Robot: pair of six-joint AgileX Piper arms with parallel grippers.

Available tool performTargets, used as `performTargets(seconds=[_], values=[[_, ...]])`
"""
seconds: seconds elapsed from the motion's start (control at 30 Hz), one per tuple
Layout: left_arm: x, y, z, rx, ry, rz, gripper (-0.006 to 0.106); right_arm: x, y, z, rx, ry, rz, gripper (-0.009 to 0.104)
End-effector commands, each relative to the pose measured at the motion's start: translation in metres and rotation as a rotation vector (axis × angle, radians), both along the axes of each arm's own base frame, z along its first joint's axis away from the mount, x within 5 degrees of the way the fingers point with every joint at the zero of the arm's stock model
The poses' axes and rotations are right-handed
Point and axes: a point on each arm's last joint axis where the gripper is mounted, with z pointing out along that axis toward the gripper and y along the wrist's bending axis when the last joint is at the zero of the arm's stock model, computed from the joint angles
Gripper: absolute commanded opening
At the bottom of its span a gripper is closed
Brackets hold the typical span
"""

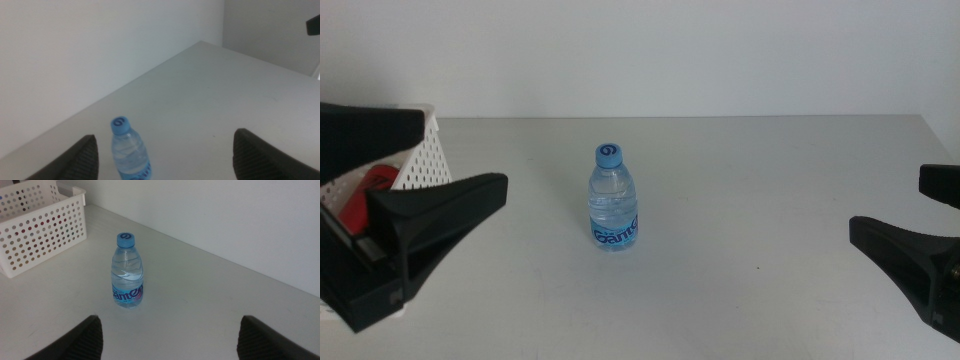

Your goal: Use arms to grab the bottles and put them into the dustbin to the left of the table.

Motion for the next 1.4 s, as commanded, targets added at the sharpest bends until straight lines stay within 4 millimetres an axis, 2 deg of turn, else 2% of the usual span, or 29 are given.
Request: performTargets(seconds=[0.0,0.17,0.47,0.63,0.83,0.93,1.03,1.17,1.37], values=[[0.003,0.001,0.018,-0.059,-0.125,0.023,0.090,0.001,0.000,0.017,0.051,-0.085,-0.005,0.087],[0.015,-0.005,0.014,0.024,-0.159,0.044,0.090,0.001,0.000,0.017,0.051,-0.085,-0.005,0.087],[0.055,-0.034,-0.009,0.015,-0.018,0.064,0.090,0.001,0.000,0.017,0.051,-0.085,-0.005,0.087],[0.066,-0.041,-0.018,0.043,0.018,0.064,0.090,0.001,0.000,0.017,0.051,-0.085,-0.005,0.087],[0.067,-0.031,-0.017,0.037,0.032,0.113,0.090,0.001,0.000,0.017,0.048,-0.087,-0.005,0.087],[0.064,-0.026,-0.023,0.035,0.005,0.127,0.090,0.001,0.000,0.017,0.048,-0.087,-0.005,0.087],[0.060,-0.020,-0.038,-0.006,-0.060,0.140,0.090,0.001,0.000,0.017,0.049,-0.087,-0.005,0.087],[0.054,-0.016,-0.072,-0.096,-0.141,0.144,0.090,0.001,0.000,0.017,0.049,-0.087,-0.005,0.087],[0.043,-0.004,-0.121,-0.242,-0.157,0.209,0.090,0.001,0.000,0.017,0.049,-0.087,-0.005,0.087]])
